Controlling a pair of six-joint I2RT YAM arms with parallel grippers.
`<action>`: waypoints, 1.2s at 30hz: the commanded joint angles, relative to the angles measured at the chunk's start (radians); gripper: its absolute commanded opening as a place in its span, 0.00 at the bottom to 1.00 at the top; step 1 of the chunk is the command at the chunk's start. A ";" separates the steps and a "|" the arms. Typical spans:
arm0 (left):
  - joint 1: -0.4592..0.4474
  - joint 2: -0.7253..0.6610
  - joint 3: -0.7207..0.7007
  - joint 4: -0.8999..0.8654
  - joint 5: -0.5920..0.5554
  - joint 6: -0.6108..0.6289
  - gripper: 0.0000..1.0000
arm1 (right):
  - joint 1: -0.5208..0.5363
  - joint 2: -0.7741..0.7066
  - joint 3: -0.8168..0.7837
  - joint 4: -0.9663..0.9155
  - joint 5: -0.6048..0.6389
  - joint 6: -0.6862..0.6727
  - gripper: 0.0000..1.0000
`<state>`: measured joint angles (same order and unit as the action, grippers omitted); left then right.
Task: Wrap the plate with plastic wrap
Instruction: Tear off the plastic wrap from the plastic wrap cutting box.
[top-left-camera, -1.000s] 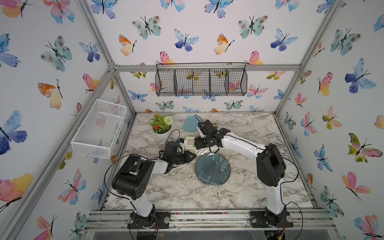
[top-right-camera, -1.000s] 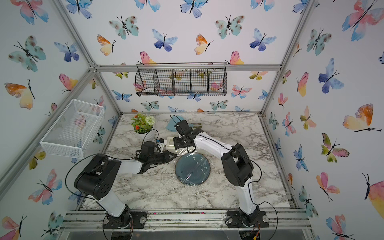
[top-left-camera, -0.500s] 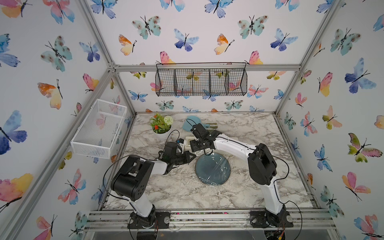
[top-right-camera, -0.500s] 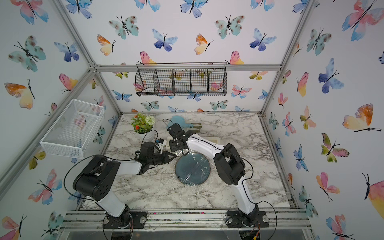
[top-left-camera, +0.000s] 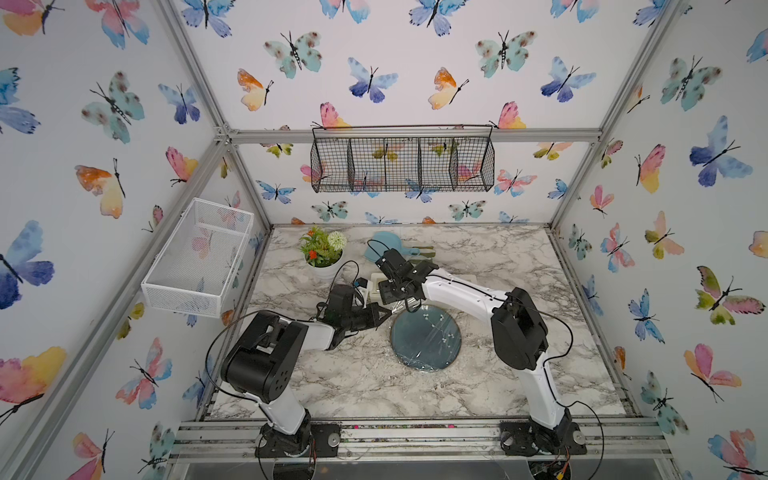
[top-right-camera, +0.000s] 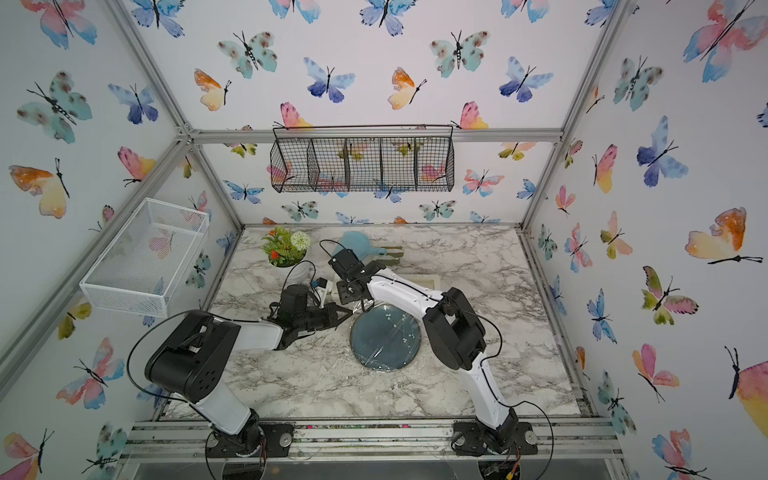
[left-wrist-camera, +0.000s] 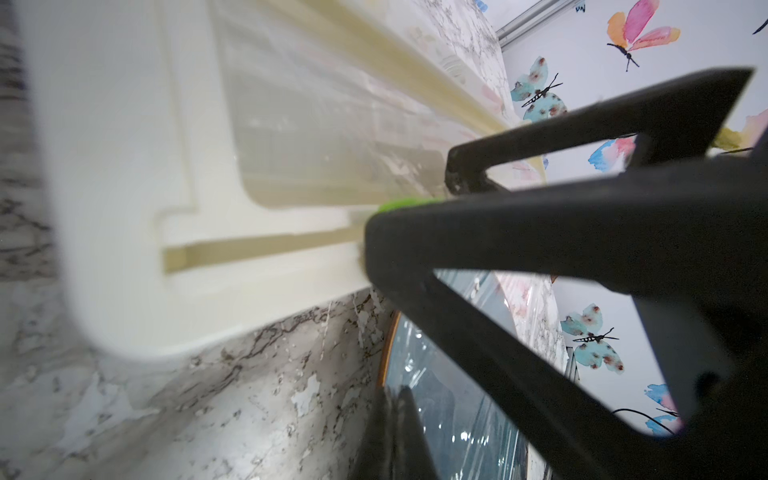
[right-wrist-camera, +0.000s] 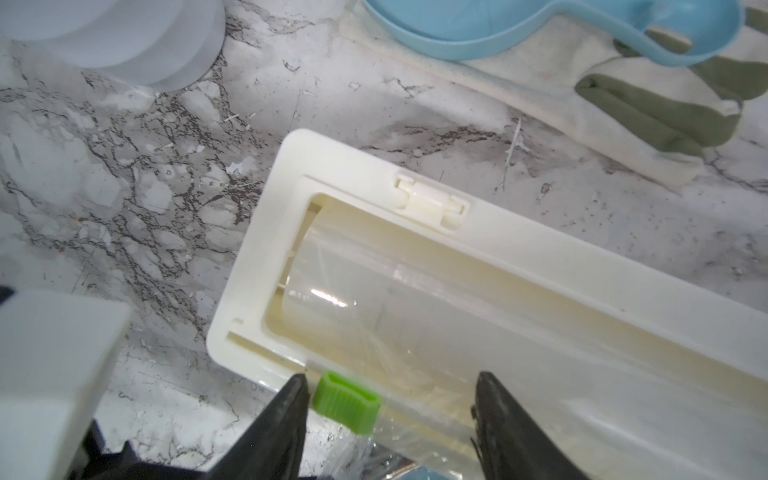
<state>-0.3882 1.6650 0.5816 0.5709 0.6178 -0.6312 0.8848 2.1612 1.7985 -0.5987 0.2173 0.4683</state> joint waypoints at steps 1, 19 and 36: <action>0.000 -0.021 -0.020 -0.031 -0.007 0.017 0.04 | -0.014 0.038 -0.053 -0.113 0.135 -0.001 0.65; 0.021 -0.042 -0.049 -0.059 -0.013 0.042 0.00 | -0.022 0.032 -0.078 -0.172 0.212 0.007 0.64; 0.047 -0.068 -0.044 -0.106 -0.009 0.069 0.00 | -0.110 -0.104 -0.278 -0.143 0.248 -0.007 0.63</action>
<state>-0.3553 1.6165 0.5465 0.5369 0.6037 -0.5861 0.8509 2.0350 1.6165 -0.5976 0.3473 0.4782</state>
